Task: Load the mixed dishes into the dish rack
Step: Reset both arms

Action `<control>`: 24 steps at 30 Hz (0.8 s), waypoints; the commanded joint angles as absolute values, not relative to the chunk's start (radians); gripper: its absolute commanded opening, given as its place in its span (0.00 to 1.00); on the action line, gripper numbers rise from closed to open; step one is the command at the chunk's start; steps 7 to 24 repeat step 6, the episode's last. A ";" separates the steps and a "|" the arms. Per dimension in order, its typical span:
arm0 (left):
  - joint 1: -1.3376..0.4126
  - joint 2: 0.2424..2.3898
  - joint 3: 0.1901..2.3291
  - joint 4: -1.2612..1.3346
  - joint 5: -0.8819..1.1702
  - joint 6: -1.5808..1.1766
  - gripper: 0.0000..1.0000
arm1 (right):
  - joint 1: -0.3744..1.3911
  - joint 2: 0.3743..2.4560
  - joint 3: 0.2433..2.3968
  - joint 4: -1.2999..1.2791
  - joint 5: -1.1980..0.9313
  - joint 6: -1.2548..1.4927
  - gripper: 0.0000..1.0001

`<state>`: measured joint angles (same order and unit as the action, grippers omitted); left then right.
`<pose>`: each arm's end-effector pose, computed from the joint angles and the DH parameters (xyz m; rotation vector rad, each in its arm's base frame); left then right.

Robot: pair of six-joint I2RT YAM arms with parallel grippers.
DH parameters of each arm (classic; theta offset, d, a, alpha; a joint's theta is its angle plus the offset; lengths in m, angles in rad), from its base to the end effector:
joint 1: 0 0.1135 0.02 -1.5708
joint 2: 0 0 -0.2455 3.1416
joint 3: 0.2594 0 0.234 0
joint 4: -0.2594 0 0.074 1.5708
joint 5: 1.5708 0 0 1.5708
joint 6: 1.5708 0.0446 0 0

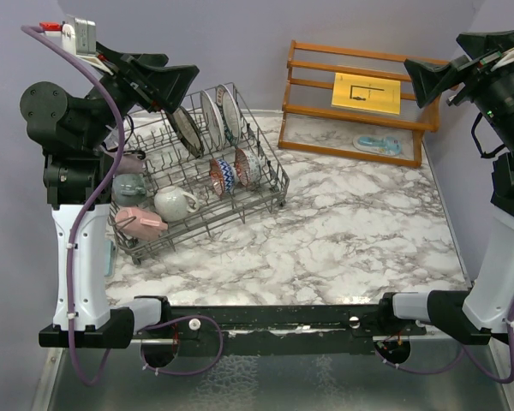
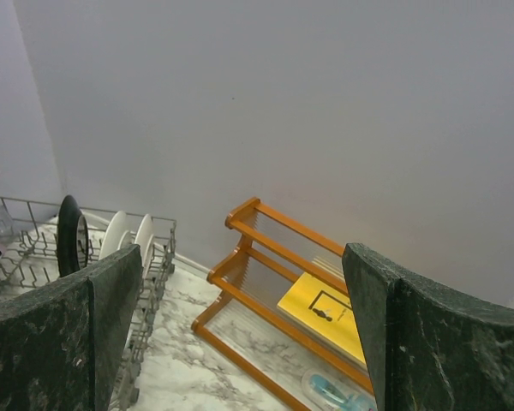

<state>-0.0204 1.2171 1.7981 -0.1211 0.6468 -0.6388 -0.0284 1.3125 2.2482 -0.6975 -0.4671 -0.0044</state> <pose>0.1887 -0.0307 0.5668 0.2333 1.2401 -0.9311 0.1543 0.0157 0.5954 -0.3793 1.3103 0.2833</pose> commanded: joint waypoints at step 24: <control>-0.015 1.210 1.790 -0.096 0.675 -0.642 0.99 | -0.037 1.294 2.233 -0.704 -0.438 -0.012 1.00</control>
